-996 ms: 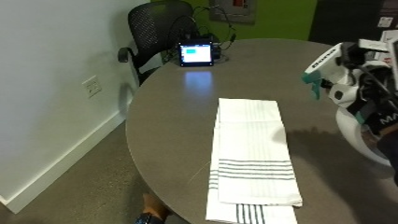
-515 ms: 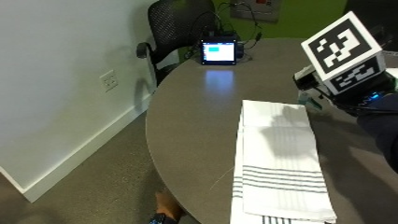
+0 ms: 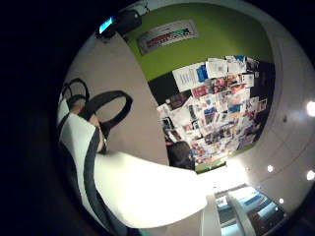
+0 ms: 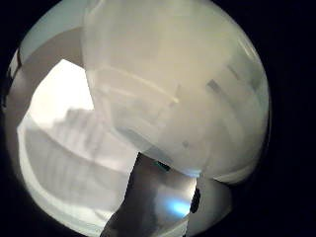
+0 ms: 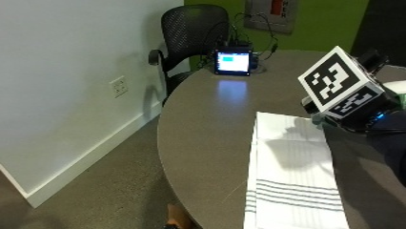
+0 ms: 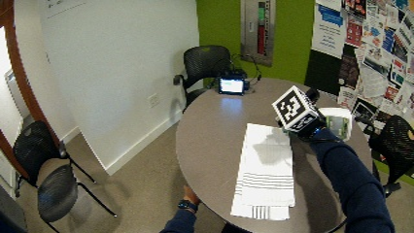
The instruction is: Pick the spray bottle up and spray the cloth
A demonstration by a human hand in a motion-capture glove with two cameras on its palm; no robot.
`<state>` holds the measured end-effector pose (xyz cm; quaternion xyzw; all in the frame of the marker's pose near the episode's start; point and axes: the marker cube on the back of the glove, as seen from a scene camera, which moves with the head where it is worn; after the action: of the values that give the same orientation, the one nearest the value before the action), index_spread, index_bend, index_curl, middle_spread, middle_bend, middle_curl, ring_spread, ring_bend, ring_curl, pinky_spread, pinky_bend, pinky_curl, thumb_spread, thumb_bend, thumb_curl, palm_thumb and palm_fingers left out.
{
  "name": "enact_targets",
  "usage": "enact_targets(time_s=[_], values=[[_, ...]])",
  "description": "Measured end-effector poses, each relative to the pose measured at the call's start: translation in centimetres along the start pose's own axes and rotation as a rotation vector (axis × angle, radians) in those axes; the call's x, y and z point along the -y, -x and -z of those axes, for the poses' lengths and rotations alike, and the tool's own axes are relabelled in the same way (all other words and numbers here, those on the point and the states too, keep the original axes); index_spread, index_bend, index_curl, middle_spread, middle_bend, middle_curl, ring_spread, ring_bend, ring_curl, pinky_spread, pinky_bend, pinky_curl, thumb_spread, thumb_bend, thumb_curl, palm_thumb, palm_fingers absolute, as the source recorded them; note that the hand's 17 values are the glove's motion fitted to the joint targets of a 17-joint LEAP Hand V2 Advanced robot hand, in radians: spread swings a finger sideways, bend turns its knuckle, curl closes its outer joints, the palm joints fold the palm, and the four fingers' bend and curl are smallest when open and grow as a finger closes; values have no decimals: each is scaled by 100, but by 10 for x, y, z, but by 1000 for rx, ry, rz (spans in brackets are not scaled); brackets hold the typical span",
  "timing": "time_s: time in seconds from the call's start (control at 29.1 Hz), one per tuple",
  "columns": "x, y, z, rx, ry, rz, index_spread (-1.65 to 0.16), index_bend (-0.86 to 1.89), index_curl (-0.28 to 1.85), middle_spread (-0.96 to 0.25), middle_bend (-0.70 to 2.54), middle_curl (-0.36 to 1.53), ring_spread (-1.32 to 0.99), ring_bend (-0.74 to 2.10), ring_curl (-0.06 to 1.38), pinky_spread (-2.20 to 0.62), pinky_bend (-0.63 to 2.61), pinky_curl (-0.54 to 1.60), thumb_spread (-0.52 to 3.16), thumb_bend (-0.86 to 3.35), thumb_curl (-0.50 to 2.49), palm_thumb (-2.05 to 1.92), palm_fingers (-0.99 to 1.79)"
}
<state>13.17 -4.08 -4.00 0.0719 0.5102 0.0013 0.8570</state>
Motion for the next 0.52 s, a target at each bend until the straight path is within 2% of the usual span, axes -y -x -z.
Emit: enact_targets(time_s=[0.52], values=[[-9, 13, -6, -8, 45, 37, -29, 21, 60, -18, 67, 52, -25, 63, 45, -31, 46, 40, 53, -3, 70, 97, 138]])
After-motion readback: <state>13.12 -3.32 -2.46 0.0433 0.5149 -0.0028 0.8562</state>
